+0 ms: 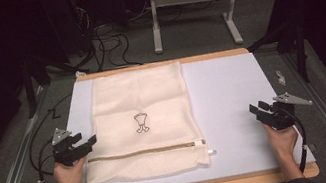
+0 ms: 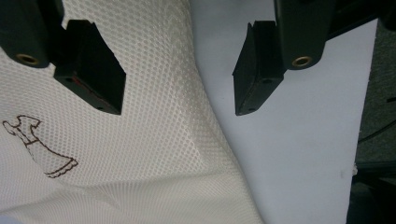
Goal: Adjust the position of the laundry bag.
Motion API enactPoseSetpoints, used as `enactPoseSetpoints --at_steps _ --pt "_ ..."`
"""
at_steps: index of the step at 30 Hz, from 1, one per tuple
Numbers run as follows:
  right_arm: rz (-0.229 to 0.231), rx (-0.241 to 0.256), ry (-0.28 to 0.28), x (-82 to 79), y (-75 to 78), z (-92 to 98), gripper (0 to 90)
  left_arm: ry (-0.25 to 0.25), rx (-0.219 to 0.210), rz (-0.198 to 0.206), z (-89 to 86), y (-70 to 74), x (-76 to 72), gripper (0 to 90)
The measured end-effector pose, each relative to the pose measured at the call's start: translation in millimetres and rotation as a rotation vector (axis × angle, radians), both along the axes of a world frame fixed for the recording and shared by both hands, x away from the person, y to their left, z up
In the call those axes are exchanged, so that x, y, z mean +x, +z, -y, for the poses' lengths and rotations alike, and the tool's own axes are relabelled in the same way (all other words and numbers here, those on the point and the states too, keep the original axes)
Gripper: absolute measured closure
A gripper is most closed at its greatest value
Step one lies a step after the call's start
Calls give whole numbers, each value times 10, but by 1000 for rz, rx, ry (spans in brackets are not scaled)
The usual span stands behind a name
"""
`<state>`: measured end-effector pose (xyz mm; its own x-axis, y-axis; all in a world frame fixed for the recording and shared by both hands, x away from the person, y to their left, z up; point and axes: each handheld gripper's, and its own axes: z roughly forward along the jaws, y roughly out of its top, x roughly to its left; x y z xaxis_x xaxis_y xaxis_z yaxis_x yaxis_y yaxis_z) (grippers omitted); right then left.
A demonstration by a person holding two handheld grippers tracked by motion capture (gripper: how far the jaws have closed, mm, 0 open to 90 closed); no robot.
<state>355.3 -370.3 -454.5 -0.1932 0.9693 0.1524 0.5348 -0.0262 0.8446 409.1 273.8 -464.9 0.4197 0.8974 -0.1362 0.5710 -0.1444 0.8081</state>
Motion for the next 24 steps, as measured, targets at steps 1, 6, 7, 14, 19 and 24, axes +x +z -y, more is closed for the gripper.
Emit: enactPoseSetpoints --at_steps 1,6,7,14,19,24 --pt "-17 3 21 6 1 -26 603 -4 1 -11 12 -6 4 360" --pt "-49 3 100 21 0 -202 638 -14 54 -26 106 -17 46 402" --pt "-51 8 110 31 -7 -232 638 -14 46 -28 110 -10 52 402" --pt "-73 26 180 116 -10 -460 637 -6 60 -43 170 -20 84 397" --pt "-93 21 248 148 -27 -673 630 2 69 -57 204 -47 128 385" --pt "-117 11 307 249 -40 -937 623 18 70 -68 208 -30 137 381"
